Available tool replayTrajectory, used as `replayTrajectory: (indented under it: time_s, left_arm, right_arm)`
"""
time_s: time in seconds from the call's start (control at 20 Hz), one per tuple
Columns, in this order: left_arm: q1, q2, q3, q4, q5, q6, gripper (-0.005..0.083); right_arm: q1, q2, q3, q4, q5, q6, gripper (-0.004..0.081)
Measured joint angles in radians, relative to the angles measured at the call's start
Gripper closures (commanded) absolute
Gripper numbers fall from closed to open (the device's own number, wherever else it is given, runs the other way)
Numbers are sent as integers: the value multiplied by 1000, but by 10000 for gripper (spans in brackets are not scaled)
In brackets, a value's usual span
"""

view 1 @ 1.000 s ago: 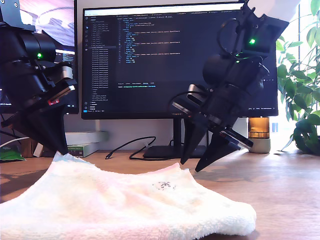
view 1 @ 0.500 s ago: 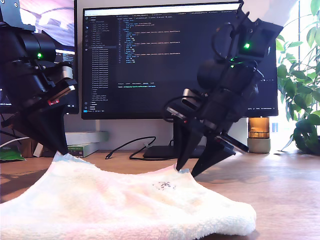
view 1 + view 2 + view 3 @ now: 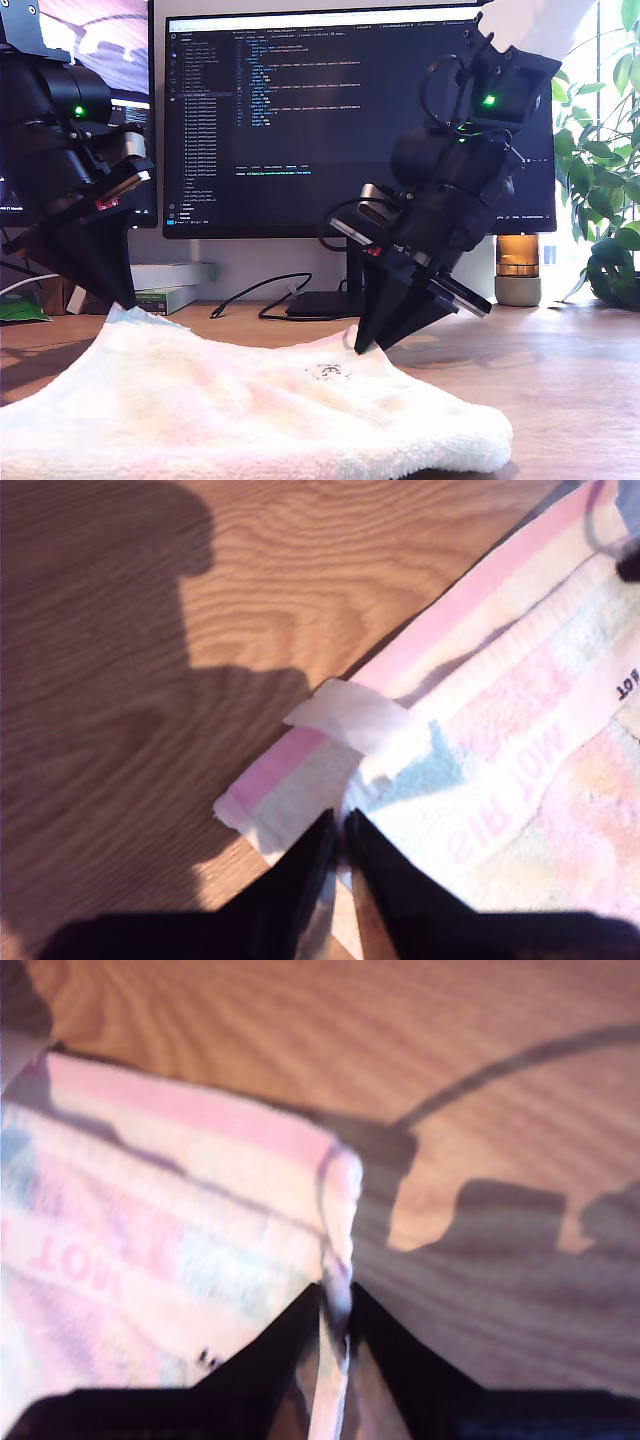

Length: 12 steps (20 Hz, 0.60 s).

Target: Fold the tea towel to a neat square and place it to the right

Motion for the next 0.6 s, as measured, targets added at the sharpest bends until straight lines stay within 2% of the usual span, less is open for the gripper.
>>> replayTrajectory:
  time_s: [0.15, 0.35, 0.6]
  left_arm:
    - [0, 0, 0, 0, 0, 0, 797]
    - [0, 0, 0, 0, 0, 0, 797]
    - [0, 0, 0, 0, 0, 0, 797]
  right_arm:
    - [0, 2, 20, -56, -3, -7, 702]
    - [0, 5, 100, -96, -3, -29, 702]
    - [0, 5, 106, -109, -3, -29, 702]
